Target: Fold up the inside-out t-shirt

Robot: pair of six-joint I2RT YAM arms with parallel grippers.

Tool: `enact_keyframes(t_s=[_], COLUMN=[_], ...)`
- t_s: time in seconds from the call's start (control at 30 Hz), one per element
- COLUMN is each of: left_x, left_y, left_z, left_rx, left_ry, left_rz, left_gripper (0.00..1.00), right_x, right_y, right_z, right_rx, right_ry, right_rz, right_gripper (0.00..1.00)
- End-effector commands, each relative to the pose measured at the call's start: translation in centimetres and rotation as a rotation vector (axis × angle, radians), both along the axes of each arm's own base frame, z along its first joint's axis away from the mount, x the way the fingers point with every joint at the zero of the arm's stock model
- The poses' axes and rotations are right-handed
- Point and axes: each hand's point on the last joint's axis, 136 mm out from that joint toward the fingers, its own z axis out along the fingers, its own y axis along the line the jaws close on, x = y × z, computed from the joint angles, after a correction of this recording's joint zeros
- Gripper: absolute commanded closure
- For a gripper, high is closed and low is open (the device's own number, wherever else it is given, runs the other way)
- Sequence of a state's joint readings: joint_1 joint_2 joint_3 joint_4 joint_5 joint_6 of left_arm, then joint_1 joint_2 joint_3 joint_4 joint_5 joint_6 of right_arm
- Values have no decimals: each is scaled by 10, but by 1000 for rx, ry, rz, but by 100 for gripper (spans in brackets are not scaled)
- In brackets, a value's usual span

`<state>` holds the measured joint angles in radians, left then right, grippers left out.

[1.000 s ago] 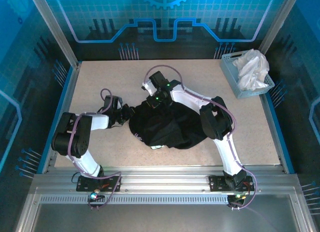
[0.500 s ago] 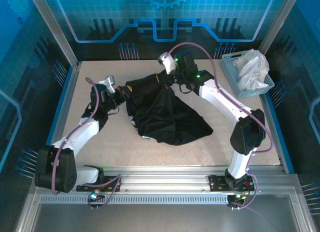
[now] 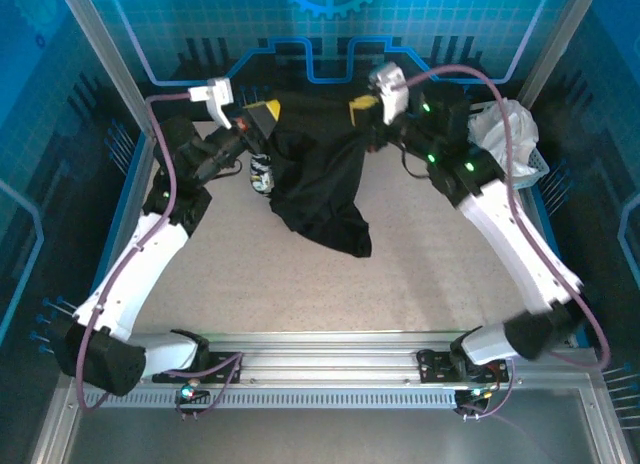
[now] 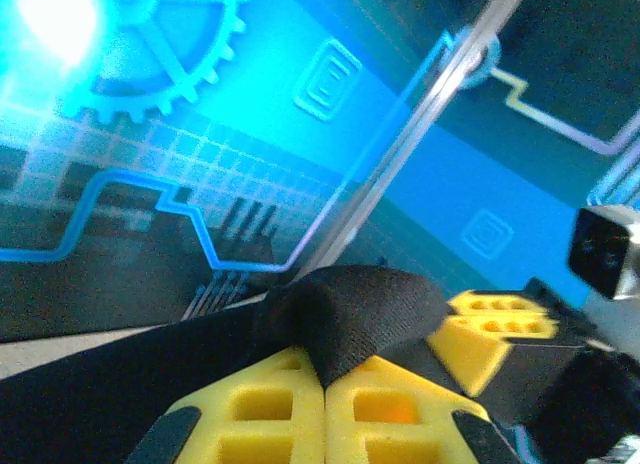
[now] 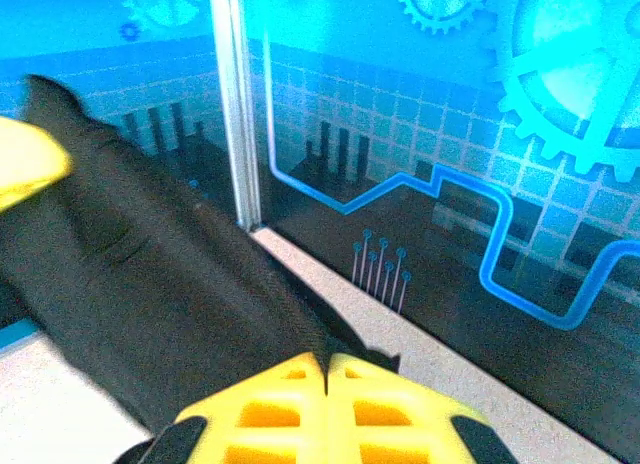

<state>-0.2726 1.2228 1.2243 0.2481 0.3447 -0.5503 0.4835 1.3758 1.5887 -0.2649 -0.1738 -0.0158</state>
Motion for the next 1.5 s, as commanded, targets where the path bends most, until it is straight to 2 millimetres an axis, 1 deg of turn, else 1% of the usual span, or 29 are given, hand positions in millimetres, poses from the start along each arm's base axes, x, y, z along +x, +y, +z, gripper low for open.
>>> enact_keyframes(t_s=[0.0,0.07,0.1,0.13,0.17,0.23,0.27,0.3,0.33,0.4,0.47,0.5,0.57,0.67,0.73,0.77,0.87,1.03,1.1,1.13,1.17,1.2,1.23,1.27,1.3,1.33,1.37,1.43,1.47], left_x=[-15,-33,-40,-50,-58,-71,-79,-86,-94,-107,-114,-116,-119,-122,-126,-128,-134,-144,-148,-150,-152,-153,-153,-153,-152,-150,-147,-140,-134], left_y=[-6,-12,-13,-13,-10,0,3,6,9,11,14,15,16,18,18,18,19,19,20,21,22,24,26,27,29,30,33,35,36], left_z=[-52,-93,-117,-145,-171,-219,-240,-257,-273,-293,-306,-311,-318,-324,-329,-332,-343,-354,-359,-361,-364,-365,-367,-368,-368,-366,-365,-358,-351], left_rx=[46,57,65,84,105,136,154,169,181,186,178,176,178,179,175,174,173,163,167,172,180,187,198,205,208,210,213,212,211], left_ry=[55,113,162,207,254,365,408,448,487,538,579,594,612,629,642,650,681,736,759,769,777,785,790,791,793,788,780,746,717], left_rz=[-52,-112,-127,-143,-140,-99,-95,-93,-91,-102,-94,-92,-87,-83,-87,-90,-94,-106,-100,-99,-95,-85,-75,-65,-54,-40,-22,5,22], left_gripper=[100,100,100,100,100,100,100,100,100,100,100,100,100,100,100,100,99,96,96,96,96,96,96,96,96,96,97,98,99], right_x=[-38,-78,-97,-119,-139,-170,-183,-191,-194,-182,-149,-137,-103,-67,-50,-41,-23,-13,-9,-5,-1,2,4,7,9,12,15,18,18], right_y=[5,17,23,32,40,52,59,63,66,67,65,66,66,65,63,62,61,72,78,79,81,82,82,82,80,76,71,62,56], right_z=[-65,-113,-134,-161,-188,-236,-253,-262,-267,-264,-257,-255,-258,-280,-294,-304,-332,-372,-384,-388,-390,-389,-386,-381,-373,-362,-346,-318,-298], right_rx=[-65,-100,-118,-146,-172,-217,-232,-240,-246,-253,-244,-242,-267,-337,-352,-358,-432,-543,-573,-583,-587,-584,-574,-562,-548,-528,-496,-415,-359], right_ry=[45,79,101,139,189,304,362,402,432,417,390,398,434,512,584,631,680,759,773,773,770,767,767,760,746,723,695,653,623], right_rz=[90,211,273,351,422,525,575,610,622,574,438,396,264,120,63,36,-16,-14,-13,-17,-17,-16,-8,-4,-5,-9,-12,-4,1], right_gripper=[100,100,100,98,92,80,74,71,67,63,55,54,50,46,44,43,38,32,33,37,45,57,72,81,89,97,100,100,100])
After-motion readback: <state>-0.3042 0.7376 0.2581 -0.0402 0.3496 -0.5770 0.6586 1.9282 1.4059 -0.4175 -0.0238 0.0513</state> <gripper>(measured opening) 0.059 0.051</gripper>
